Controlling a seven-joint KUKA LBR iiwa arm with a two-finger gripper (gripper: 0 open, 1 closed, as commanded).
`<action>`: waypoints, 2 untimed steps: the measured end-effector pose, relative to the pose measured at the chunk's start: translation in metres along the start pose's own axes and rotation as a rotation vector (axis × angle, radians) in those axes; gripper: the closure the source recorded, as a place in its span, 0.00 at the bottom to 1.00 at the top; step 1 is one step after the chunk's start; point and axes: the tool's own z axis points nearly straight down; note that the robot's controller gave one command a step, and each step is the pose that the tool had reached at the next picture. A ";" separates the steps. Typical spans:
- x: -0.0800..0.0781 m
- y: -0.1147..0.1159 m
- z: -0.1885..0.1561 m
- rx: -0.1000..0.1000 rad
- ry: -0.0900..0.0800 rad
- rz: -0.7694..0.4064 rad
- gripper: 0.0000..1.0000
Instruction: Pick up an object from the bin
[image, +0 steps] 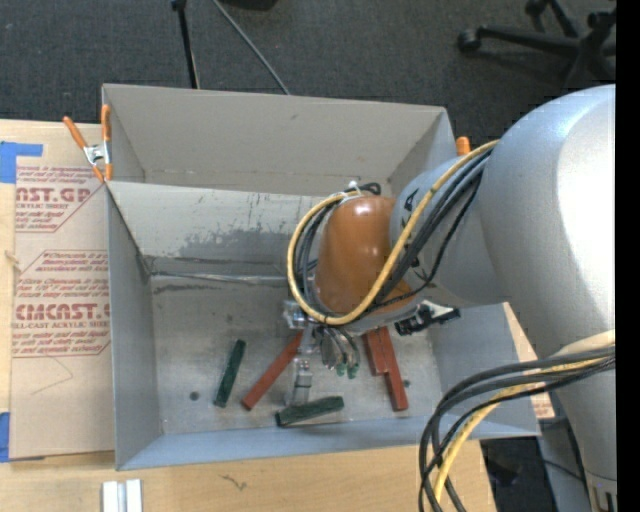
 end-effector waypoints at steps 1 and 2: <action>-0.003 0.001 -0.005 -0.002 -0.006 -0.001 1.00; -0.053 0.001 -0.031 -0.002 -0.014 0.001 1.00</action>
Offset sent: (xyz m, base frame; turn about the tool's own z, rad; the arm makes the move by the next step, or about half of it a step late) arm 0.0000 0.0000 0.0000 0.0000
